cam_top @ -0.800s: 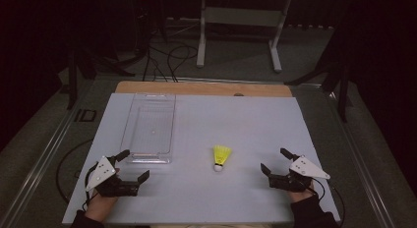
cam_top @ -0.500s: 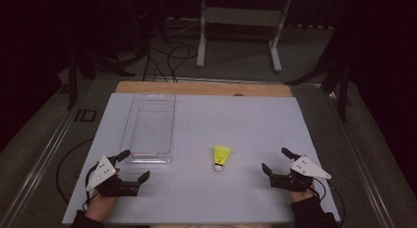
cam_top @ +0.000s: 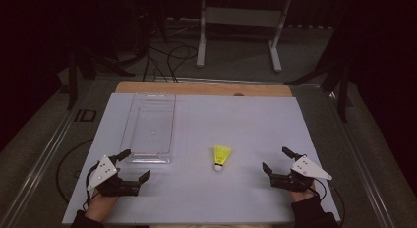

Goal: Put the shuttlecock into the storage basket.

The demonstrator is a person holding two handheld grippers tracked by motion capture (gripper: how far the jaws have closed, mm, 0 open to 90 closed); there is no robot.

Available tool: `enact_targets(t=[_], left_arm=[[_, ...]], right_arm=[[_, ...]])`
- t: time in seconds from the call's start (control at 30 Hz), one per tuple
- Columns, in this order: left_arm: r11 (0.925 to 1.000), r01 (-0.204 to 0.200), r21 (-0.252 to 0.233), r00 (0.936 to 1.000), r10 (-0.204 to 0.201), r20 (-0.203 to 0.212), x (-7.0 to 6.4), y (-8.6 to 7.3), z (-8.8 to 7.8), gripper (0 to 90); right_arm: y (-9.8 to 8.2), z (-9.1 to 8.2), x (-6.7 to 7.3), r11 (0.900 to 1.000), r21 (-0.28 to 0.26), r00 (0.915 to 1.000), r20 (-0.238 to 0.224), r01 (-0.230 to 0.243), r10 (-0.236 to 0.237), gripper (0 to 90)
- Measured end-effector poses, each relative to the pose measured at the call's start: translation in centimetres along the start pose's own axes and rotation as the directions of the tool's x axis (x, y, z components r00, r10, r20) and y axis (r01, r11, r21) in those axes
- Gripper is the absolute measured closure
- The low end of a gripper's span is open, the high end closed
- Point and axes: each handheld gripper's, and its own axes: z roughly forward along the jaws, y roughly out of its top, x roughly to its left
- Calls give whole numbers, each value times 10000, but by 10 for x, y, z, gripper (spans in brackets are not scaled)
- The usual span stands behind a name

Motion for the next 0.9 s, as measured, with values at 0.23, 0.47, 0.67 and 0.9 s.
enact_targets(t=[0.23, 0.47, 0.67, 0.9], left_arm=[[9995, -34, 328, 9999, 30, 114, -1, 18, 0, 0], [9988, -262, 420, 9996, 256, 149, -1, 45, -2, 0], [9966, -481, 672, 9983, 458, 355, -3, 66, 2, 0], [9949, -591, 822, 9968, 544, 588, -6, 86, 11, 0]], right_arm=[[0, 0, -1, 10000, -64, 10000, 16, -75, 75, 84], [1, -1, 0, 9999, -91, 10000, -1, -50, 50, 84], [1, -1, 0, 9999, -97, 10000, -28, -39, 39, 84], [1, -1, 0, 9999, -119, 10000, -67, -44, 43, 84]])
